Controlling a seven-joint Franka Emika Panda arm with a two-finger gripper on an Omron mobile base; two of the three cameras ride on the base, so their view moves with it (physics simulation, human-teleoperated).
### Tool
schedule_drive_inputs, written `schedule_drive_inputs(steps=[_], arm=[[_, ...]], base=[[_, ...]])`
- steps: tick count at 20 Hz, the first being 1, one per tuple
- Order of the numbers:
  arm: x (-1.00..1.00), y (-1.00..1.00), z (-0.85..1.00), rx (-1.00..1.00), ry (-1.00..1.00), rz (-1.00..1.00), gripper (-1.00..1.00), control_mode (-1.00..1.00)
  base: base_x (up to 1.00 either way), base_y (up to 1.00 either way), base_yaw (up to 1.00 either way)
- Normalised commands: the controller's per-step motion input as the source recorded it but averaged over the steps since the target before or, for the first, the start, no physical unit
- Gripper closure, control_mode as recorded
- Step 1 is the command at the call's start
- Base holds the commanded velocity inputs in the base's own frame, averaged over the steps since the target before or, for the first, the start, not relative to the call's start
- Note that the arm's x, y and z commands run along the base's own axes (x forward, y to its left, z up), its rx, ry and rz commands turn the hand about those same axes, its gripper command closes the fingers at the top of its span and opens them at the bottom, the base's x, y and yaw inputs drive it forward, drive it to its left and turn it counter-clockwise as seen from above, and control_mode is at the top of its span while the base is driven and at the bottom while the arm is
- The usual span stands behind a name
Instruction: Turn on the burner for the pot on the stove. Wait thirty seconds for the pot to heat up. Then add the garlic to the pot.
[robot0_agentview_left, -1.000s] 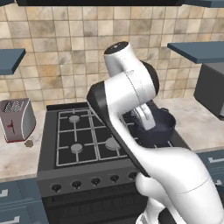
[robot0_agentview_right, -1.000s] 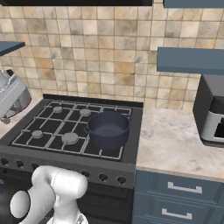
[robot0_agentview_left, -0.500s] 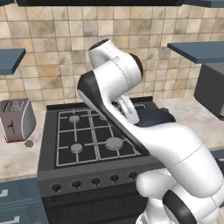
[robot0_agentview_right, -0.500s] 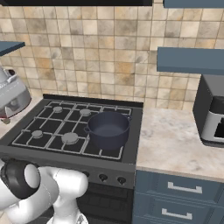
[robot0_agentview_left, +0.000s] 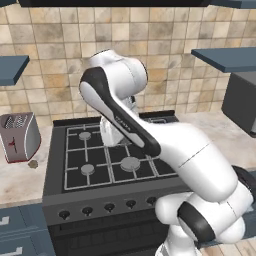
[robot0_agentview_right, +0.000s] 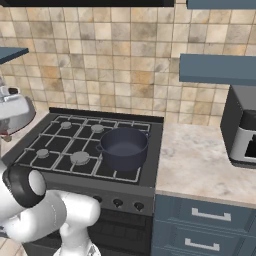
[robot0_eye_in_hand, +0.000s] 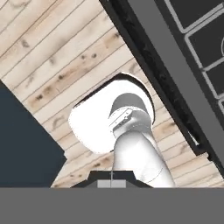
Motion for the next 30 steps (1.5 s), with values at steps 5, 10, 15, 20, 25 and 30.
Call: schedule_drive_inputs(steps=[5,10,15,20,25,30], arm=[[0.0,0.23,-0.13,0.1,-0.04,-0.73,1.0,-1.0],[-0.14,0.25,-0.04,0.05,-0.17,-0.64,1.0,-1.0],[-0.04,0.42,-0.18,0.0,-0.27,-0.44,1.0,-1.0],[0.18,0.26,-0.07,-0.01,-0.02,-0.18,1.0,-1.0],[0.27,0.39,0.01,-0.06,0.06,-0.11,1.0,-1.0],[0.05,0.3,0.01,-0.13,0.09,-0.18,1.0,-1.0]], base=[[0.0,0.0,0.0],[0.0,0.0,0.0],[0.0,0.0,0.0],[0.0,0.0,0.0],[0.0,0.0,0.0],[0.0,0.0,0.0]])
